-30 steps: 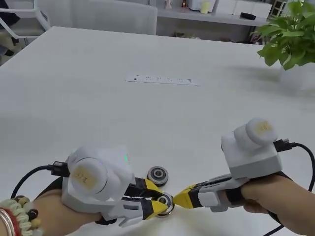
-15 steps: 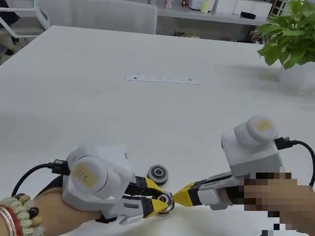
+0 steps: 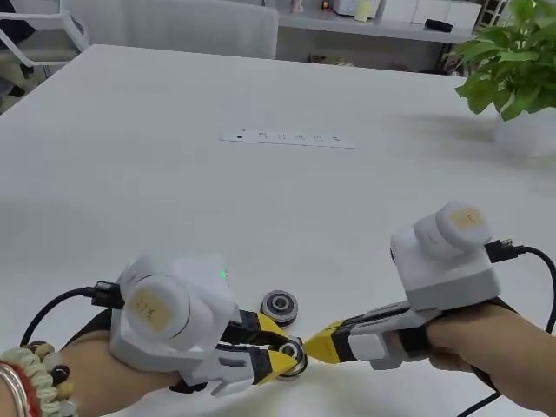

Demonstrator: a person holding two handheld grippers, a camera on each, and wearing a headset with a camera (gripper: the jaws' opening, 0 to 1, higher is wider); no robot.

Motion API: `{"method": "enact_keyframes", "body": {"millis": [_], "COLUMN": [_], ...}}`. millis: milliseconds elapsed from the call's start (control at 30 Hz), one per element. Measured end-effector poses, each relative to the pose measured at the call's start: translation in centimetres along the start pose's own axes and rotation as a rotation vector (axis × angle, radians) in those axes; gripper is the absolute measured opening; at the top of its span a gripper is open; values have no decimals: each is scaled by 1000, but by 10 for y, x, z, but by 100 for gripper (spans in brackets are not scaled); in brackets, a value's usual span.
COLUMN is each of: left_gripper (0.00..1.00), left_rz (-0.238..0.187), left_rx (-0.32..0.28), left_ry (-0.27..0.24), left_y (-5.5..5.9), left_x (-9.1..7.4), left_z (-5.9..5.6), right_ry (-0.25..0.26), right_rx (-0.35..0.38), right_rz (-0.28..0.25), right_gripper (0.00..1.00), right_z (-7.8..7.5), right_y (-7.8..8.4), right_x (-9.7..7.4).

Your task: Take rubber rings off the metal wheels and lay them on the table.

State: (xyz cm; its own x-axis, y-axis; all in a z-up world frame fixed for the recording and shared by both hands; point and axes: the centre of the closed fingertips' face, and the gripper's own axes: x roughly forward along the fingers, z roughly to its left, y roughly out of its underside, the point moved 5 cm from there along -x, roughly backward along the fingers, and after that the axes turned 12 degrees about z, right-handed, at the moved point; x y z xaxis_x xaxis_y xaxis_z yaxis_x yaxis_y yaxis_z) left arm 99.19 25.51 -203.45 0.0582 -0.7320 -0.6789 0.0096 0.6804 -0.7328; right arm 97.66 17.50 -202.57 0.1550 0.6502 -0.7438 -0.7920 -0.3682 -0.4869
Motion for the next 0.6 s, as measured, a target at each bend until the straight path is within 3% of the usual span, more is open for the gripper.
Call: {"method": "enact_keyframes", "body": {"millis": [167, 233, 400, 500, 600], "left_gripper": [8, 8, 8, 8, 8], "left_rz": [-1, -1, -5, -7, -13], "left_rx": [-2, -2, -6, -6, -9], "left_ry": [0, -1, -3, -3, -4], "left_y": [0, 0, 0, 0, 0], "left_x": [0, 0, 0, 0, 0], "left_z": [0, 0, 0, 0, 0], "right_ry": [-11, -39, -7, 41, 36], "right_rx": [0, -6, -7, 25, 37], "right_rz": [-6, -16, -24, 6, 12], "right_gripper": [0, 0, 0, 0, 0], "right_z": [2, 6, 3, -7, -7], "right_y": [-1, -3, -4, 1, 3], "right_x": [0, 1, 0, 0, 2]}}
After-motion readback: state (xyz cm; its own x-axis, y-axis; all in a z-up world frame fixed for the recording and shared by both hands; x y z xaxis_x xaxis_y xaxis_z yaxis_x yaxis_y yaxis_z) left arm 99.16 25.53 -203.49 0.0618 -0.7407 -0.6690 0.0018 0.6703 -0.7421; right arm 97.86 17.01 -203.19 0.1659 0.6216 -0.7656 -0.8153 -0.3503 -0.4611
